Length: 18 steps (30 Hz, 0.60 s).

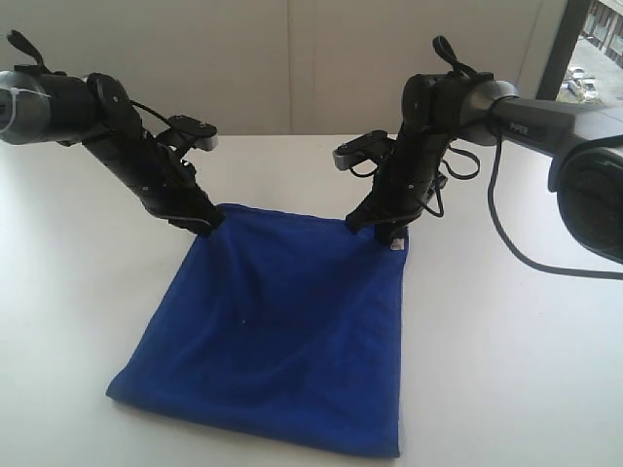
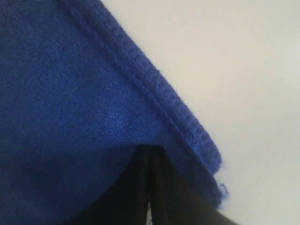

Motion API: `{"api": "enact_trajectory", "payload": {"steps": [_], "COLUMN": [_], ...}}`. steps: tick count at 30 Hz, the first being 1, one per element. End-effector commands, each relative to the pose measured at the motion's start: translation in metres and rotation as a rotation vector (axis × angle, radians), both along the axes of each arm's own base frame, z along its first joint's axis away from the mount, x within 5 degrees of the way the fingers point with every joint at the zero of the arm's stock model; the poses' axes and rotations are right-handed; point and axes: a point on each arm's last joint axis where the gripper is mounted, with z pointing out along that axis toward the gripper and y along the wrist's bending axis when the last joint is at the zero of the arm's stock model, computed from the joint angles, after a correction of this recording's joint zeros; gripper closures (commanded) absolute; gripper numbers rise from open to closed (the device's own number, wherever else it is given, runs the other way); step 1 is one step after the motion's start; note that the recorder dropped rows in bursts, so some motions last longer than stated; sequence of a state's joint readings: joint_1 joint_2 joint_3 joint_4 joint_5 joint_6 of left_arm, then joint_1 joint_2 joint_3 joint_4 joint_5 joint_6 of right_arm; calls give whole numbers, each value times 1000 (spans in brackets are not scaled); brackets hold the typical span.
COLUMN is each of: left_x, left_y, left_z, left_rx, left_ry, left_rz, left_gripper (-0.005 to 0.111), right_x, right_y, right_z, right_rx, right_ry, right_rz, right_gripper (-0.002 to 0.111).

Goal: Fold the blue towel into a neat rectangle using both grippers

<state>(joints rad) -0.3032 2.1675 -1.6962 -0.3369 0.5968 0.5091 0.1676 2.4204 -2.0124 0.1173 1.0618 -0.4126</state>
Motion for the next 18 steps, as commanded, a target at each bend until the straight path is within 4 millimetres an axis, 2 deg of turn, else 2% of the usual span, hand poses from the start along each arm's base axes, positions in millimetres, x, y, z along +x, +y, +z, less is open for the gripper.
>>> {"api": "enact_trajectory", "payload": {"steps": [1, 4, 11, 18], "left_x": [-3, -3, -7, -6], "left_y": [1, -2, -6, -7], "left_z": [-9, -9, -14, -32], "left_rx": [-2, -39, -72, -71], "left_ry": [62, 78, 133, 177], "left_rz": [30, 48, 48, 51], "left_gripper": [97, 107, 107, 107], "right_x": [-2, -2, -2, -1], "right_y": [-5, -5, -5, -5], "right_z": [-17, -17, -17, -18], "right_rx": [-15, -15, -14, -14], "right_ry": [49, 47, 47, 44], "right_rz": [9, 9, 9, 8], "right_gripper": [108, 108, 108, 108]}}
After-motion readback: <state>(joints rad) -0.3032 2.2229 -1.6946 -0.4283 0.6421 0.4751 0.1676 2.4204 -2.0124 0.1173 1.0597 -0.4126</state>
